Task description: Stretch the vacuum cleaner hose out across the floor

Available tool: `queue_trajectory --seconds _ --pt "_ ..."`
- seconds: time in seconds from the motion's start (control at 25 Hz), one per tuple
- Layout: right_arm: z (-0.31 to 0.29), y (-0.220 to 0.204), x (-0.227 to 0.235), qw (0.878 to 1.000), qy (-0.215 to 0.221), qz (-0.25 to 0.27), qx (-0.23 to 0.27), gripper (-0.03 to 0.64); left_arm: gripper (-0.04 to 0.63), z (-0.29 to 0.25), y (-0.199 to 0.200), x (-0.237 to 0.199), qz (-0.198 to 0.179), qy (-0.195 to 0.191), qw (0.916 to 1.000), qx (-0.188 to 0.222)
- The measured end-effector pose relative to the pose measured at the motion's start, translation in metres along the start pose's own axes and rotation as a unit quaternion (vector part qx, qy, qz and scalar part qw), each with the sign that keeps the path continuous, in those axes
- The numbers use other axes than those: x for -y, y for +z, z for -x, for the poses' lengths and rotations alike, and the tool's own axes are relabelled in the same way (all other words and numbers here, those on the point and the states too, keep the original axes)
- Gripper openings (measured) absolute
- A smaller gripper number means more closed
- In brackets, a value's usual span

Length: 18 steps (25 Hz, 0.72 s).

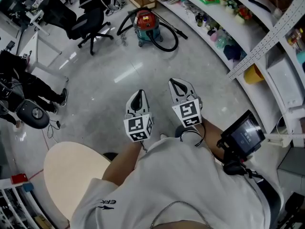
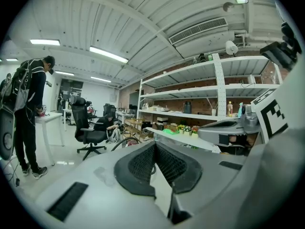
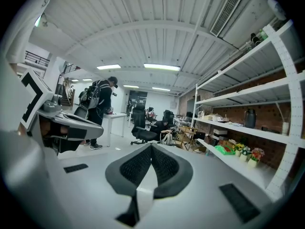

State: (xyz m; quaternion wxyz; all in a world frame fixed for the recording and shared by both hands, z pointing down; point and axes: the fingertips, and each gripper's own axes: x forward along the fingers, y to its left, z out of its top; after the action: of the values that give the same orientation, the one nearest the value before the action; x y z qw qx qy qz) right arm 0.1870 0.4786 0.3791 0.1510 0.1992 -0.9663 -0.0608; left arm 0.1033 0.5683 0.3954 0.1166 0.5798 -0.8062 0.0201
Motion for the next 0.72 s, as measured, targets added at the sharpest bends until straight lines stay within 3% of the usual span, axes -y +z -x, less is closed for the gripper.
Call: queue_trajectory --seconds 0.32,0.72 --pt "-0.029 0.003 0.002 1.0 0.012 0.016 0.002 0.002 0.002 -0.022 -0.003 -0.013 -0.001 -0.004 0.9999 -0.01" --pt "-0.104 0.012 0.077 1.0 0.018 0.006 0.009 0.002 0.002 -0.126 0.02 -0.016 -0.004 -0.004 0.9998 -0.02"
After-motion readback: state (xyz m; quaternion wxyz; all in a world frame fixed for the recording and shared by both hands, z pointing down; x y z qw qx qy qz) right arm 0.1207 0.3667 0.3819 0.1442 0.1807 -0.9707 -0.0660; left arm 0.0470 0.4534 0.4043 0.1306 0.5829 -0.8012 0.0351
